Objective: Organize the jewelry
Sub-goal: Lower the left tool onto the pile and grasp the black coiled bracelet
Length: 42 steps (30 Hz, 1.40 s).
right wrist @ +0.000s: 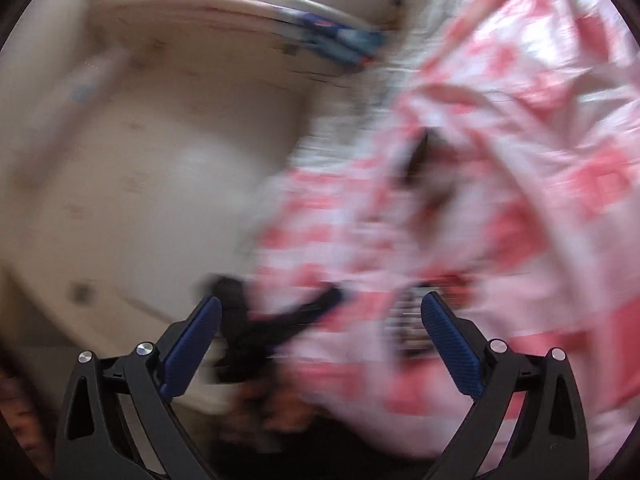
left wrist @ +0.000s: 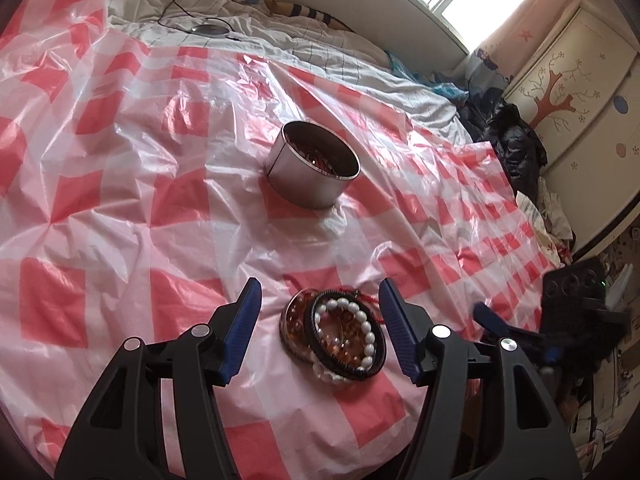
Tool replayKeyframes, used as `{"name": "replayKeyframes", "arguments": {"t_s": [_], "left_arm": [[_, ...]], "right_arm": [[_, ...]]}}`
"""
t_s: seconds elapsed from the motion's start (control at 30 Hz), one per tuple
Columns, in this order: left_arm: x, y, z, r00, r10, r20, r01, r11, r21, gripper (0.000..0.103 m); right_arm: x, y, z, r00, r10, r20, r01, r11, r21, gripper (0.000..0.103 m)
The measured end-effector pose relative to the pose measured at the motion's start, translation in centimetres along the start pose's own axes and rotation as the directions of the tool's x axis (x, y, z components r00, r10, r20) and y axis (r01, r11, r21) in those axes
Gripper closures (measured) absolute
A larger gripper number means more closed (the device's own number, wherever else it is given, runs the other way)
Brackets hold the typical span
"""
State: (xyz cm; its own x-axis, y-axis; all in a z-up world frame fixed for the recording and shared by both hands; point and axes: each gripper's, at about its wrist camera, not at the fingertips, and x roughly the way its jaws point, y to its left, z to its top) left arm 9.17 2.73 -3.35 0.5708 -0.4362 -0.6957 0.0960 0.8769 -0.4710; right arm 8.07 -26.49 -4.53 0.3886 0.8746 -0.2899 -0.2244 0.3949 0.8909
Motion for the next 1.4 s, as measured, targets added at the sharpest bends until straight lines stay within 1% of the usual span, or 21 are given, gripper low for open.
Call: {"name": "replayKeyframes", "arguments": {"t_s": [0.03, 0.1, 0.13, 0.2, 0.27, 0.3, 0.4, 0.47, 0.57, 0.63, 0.67, 0.7, 0.77, 0.83, 0.93, 1.03, 1.13, 1.2, 1.23, 1.33, 1.4], "left_arm": [[0.2, 0.3, -0.2, 1.000, -0.007, -0.015, 0.007, 1.000, -0.012, 0.045], [0.5, 1.2, -0.3, 0.999, -0.017, -0.038, 0.016, 0.999, -0.045, 0.045], [0.6, 1.5, -0.4, 0.999, -0.021, -0.042, 0.018, 0.998, -0.057, 0.045], [1.0, 2.3, -0.4, 0.998, -0.034, -0.058, 0.028, 0.995, -0.094, 0.045], [1.5, 2.8, -0.5, 0.997, -0.033, -0.074, 0.024, 0.993, -0.114, 0.045], [1.8, 2.8, -0.6, 0.996, -0.026, -0.083, 0.017, 0.994, -0.110, 0.045], [2.4, 2.1, -0.7, 0.995, -0.026, -0.099, 0.018, 0.997, -0.077, 0.045], [2.6, 1.5, -0.7, 0.995, -0.037, -0.097, 0.031, 0.998, -0.056, 0.045], [3.2, 0.8, -0.6, 0.995, -0.031, -0.096, 0.029, 0.999, -0.027, 0.045], [3.4, 0.3, -0.6, 0.995, -0.019, -0.093, 0.019, 1.000, -0.001, 0.047], [3.5, -0.3, -0.6, 0.996, -0.006, -0.089, 0.009, 1.000, 0.029, 0.052], [3.4, -0.6, -0.5, 0.996, 0.006, -0.084, -0.002, 0.999, 0.052, 0.054], [3.3, -1.9, -0.8, 0.997, 0.051, -0.065, -0.042, 0.990, 0.135, 0.057], [3.3, -3.1, -1.3, 0.995, 0.079, -0.054, -0.066, 0.974, 0.216, 0.062], [3.7, -3.8, -1.8, 0.993, 0.102, -0.065, -0.080, 0.956, 0.281, 0.066], [4.3, -3.2, -1.8, 0.989, 0.116, -0.093, -0.089, 0.963, 0.254, 0.067], [4.2, -2.4, -1.5, 0.991, 0.093, -0.100, -0.069, 0.974, 0.213, 0.069], [4.4, -2.4, -1.6, 0.992, 0.077, -0.104, -0.055, 0.977, 0.204, 0.073], [4.5, -2.4, -1.7, 0.991, 0.078, -0.107, -0.054, 0.977, 0.206, 0.074], [5.1, -2.5, -1.8, 0.988, 0.104, -0.116, -0.077, 0.973, 0.218, 0.078], [5.6, -1.8, -1.8, 0.982, 0.129, -0.135, -0.102, 0.976, 0.192, 0.080]], "right_arm": [[0.3, -0.7, 0.1, 1.000, -0.023, -0.015, 0.023, 1.000, 0.007, 0.007], [0.8, -1.7, 0.3, 0.999, 0.002, -0.045, -0.001, 0.999, 0.036, 0.007], [1.2, -1.9, 0.4, 0.998, -0.007, -0.062, 0.009, 0.999, 0.042, 0.007], [2.0, -2.0, 0.5, 0.993, -0.066, -0.098, 0.068, 0.997, 0.020, 0.007], [3.2, -1.2, 0.4, 0.979, -0.161, -0.128, 0.154, 0.986, -0.063, 0.007], [3.3, -0.9, 0.1, 0.974, -0.177, -0.141, 0.166, 0.982, -0.086, 0.007], [3.9, -0.8, -0.2, 0.972, -0.164, -0.167, 0.149, 0.984, -0.101, 0.007], [4.2, -1.0, -0.2, 0.972, -0.170, -0.160, 0.156, 0.983, -0.097, 0.007], [4.1, -1.3, 0.0, 0.975, -0.172, -0.143, 0.162, 0.983, -0.083, 0.007], [3.9, -1.5, 0.1, 0.976, -0.174, -0.132, 0.166, 0.983, -0.072, 0.007], [4.0, -1.6, 0.0, 0.977, -0.172, -0.129, 0.164, 0.984, -0.065, 0.007], [3.7, -1.8, 0.0, 0.978, -0.171, -0.123, 0.165, 0.985, -0.056, 0.007], [3.5, -2.3, 0.1, 0.979, -0.169, -0.117, 0.165, 0.985, -0.040, 0.007], [3.4, -2.7, 0.0, 0.981, -0.159, -0.114, 0.157, 0.987, -0.024, 0.007], [3.3, -2.9, -0.2, 0.982, -0.150, -0.111, 0.149, 0.989, -0.021, 0.007], [3.2, -3.0, -0.1, 0.984, -0.143, -0.109, 0.142, 0.990, -0.017, 0.007], [3.2, -3.0, -0.1, 0.984, -0.141, -0.109, 0.140, 0.990, -0.013, 0.007], [3.2, -3.0, -0.2, 0.984, -0.140, -0.110, 0.140, 0.990, -0.009, 0.007], [3.2, -3.0, -0.2, 0.984, -0.141, -0.112, 0.141, 0.990, -0.008, 0.007], [3.2, -3.0, -0.2, 0.983, -0.142, -0.114, 0.143, 0.990, -0.007, 0.007], [3.2, -3.0, -0.2, 0.983, -0.142, -0.114, 0.142, 0.990, -0.006, 0.007]]}}
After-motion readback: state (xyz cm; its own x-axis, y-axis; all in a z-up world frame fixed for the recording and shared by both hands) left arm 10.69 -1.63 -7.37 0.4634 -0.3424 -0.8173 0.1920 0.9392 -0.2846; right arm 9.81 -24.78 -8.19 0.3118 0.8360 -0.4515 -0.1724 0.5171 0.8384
